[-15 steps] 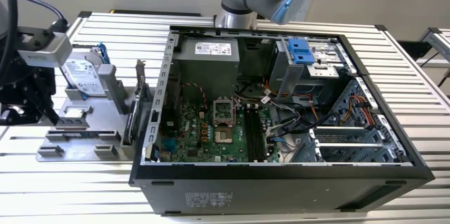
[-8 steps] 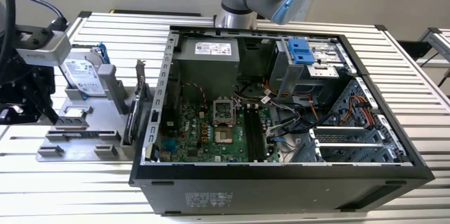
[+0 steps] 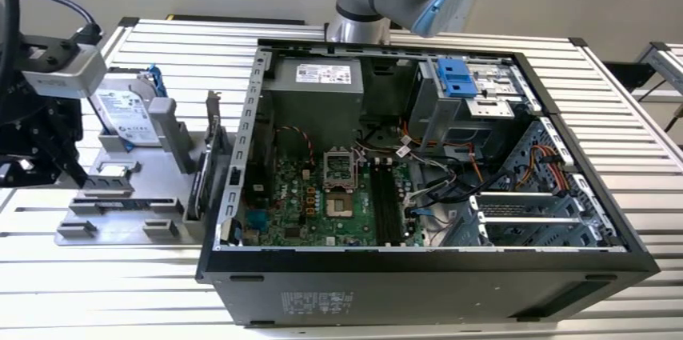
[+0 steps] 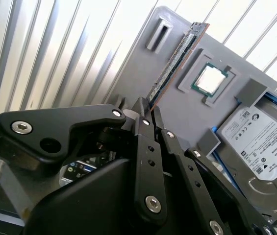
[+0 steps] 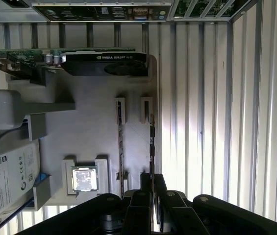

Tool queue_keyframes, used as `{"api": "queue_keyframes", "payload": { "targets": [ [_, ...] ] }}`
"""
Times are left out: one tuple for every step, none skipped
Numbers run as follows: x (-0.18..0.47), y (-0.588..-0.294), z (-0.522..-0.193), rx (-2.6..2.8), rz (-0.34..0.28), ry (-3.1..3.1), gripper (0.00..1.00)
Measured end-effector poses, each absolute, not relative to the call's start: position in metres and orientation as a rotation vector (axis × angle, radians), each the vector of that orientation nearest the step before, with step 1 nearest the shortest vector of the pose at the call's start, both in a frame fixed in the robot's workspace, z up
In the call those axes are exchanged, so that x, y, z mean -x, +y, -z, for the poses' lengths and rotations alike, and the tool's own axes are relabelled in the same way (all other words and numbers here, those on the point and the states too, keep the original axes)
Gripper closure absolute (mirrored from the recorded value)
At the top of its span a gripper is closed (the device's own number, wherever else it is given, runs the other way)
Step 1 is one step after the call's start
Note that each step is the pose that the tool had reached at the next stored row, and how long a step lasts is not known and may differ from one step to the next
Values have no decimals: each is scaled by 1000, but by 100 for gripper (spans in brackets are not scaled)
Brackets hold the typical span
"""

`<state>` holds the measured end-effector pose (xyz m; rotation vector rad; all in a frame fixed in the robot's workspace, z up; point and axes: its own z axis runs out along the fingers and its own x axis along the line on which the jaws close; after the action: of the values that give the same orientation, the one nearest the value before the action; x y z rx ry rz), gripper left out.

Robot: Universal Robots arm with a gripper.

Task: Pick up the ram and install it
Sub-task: 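Pick up the ram and move it above insertion slot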

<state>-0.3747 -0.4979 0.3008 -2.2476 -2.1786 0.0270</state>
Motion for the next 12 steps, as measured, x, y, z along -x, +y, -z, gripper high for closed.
{"api": "queue_keyframes", "payload": {
  "targets": [
    [375, -498, -301, 2248, -27, -2178, 100],
    [375, -498, -301, 2249, -27, -2177, 100],
    [375, -498, -302, 2249, -27, -2177, 100],
    [375, -498, -302, 2250, -27, -2176, 100],
    [375, -498, -302, 2251, -27, -2176, 100],
    [375, -498, -303, 2251, -27, -2175, 100],
    [375, -498, -303, 2252, -27, -2174, 100],
    [375, -498, -303, 2252, -27, -2174, 100],
    [375, -498, -304, 2253, -27, -2173, 100],
    [375, -498, -304, 2253, -27, -2173, 100],
    [375, -498, -304, 2254, -27, -2172, 100],
    [375, -498, -305, 2254, -27, -2172, 100]
  ]
}}
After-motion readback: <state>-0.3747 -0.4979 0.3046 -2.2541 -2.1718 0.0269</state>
